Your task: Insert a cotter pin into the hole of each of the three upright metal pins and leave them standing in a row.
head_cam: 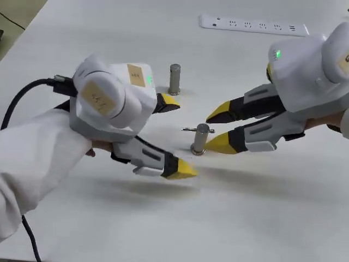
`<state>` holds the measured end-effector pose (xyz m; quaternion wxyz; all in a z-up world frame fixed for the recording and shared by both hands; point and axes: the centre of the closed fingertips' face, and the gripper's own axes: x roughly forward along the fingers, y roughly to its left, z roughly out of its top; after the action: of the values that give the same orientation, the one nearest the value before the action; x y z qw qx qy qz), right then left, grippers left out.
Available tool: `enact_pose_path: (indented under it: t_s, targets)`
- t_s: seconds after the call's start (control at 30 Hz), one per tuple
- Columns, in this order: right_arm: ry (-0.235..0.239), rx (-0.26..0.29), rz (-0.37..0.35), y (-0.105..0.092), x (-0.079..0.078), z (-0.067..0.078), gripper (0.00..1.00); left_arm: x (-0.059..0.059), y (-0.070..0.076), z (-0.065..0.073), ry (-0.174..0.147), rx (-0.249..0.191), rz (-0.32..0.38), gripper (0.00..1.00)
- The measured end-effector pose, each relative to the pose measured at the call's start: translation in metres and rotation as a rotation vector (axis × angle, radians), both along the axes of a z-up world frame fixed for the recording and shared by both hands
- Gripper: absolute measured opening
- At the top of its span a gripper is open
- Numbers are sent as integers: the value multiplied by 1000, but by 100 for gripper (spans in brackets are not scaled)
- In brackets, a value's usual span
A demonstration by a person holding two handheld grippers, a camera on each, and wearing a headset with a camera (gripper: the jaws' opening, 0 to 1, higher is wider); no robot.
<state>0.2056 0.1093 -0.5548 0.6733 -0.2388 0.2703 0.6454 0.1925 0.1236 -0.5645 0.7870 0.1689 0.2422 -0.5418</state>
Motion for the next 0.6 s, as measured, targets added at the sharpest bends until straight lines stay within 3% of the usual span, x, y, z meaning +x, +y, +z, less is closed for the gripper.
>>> enact_pose_path:
  t_s: [0.03,0.1,0.2,0.27,0.6]
  targets:
    - [5,-3,-3,0,0,-1,25,-6,1,0,41,-30,16,87]
    - [13,-5,-6,1,-1,-4,27,-11,1,1,71,-76,41,92]
    - [22,-5,-12,3,-2,-7,25,-18,7,0,77,-87,55,99]
    - [27,-7,-15,6,-2,-8,25,-25,9,-1,112,-111,73,99]
    - [41,-12,-42,11,0,-17,19,-35,21,-3,101,-110,141,99]
